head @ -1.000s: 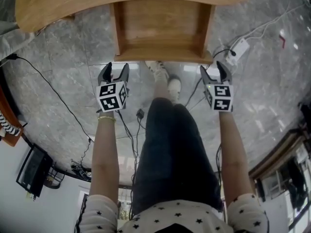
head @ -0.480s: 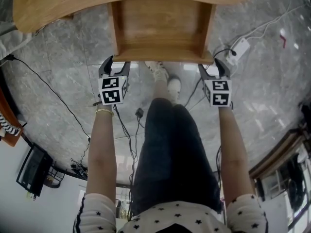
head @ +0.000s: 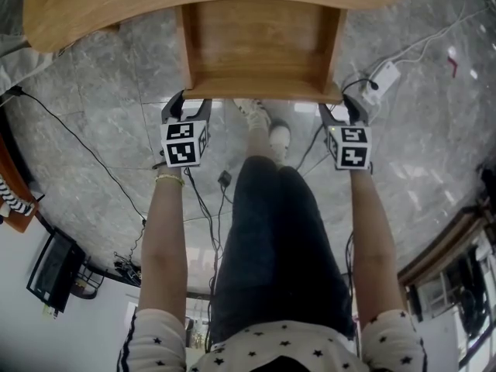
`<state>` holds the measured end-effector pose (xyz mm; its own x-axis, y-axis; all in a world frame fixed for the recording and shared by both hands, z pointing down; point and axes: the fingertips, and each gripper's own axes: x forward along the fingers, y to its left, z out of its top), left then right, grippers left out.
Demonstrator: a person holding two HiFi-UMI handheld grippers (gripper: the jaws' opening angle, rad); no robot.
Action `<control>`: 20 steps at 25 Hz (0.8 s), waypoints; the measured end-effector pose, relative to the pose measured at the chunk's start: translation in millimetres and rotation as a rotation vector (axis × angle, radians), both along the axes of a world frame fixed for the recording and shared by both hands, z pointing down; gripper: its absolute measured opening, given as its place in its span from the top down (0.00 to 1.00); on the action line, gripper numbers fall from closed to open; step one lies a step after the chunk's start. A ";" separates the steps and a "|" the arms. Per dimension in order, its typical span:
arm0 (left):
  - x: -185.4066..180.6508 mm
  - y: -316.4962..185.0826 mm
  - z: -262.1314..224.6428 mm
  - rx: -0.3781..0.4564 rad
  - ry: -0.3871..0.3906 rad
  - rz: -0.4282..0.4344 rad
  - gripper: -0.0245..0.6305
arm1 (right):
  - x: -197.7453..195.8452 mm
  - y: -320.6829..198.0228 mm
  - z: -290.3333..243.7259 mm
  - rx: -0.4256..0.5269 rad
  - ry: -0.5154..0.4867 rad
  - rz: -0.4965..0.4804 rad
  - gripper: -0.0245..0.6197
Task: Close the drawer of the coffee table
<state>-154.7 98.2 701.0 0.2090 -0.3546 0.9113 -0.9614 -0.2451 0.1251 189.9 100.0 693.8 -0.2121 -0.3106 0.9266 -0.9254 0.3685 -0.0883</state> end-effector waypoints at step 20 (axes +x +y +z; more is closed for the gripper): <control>1.5 -1.4 -17.1 -0.040 0.000 -0.005 0.56 | 2.0 -0.2 -17.5 -0.044 0.004 0.026 0.54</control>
<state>-153.2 96.8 683.9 0.2077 -0.3193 0.9246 -0.9625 -0.2356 0.1348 191.9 99.8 676.3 -0.2004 -0.2751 0.9403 -0.9350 0.3403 -0.0997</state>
